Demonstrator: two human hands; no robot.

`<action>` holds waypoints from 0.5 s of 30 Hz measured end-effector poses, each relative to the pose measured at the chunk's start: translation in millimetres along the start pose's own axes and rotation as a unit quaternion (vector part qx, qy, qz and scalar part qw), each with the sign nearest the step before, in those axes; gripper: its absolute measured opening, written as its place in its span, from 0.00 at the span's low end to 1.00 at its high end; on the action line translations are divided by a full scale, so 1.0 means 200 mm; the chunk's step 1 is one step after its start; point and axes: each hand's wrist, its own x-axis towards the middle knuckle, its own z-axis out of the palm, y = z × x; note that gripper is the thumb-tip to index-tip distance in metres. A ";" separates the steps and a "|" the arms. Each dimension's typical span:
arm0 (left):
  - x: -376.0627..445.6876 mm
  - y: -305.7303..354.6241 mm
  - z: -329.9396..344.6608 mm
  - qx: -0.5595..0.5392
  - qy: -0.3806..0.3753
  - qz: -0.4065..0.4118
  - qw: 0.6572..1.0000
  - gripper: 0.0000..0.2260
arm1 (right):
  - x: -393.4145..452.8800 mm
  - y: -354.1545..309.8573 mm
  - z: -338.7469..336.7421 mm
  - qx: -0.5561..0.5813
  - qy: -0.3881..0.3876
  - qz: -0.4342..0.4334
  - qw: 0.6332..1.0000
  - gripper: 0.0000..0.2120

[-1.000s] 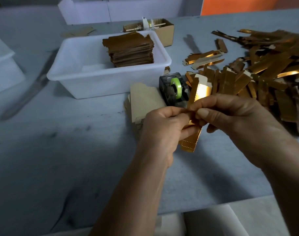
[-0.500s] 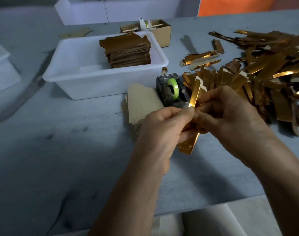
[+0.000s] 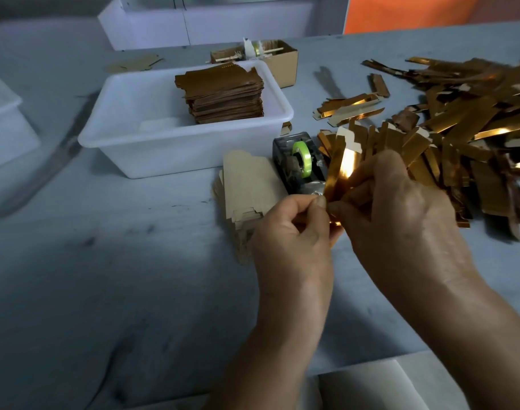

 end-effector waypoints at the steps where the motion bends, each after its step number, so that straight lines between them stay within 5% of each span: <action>1: 0.00 0.00 0.00 -0.001 0.003 -0.002 1.000 0.07 | 0.00 0.00 0.00 -0.006 0.000 -0.002 1.000 0.15; 7: 0.03 0.03 -0.06 -0.037 0.041 0.021 0.998 0.04 | 0.05 0.18 -0.04 -0.045 -0.036 0.078 0.995 0.17; 11: 0.03 0.04 -0.06 -0.062 0.022 -0.001 0.998 0.04 | 0.04 0.19 -0.07 0.219 -0.058 0.144 0.963 0.22; 15: 0.02 0.02 -0.07 -0.029 0.003 -0.002 1.000 0.05 | 0.02 0.08 -0.01 0.350 -0.153 0.141 0.913 0.26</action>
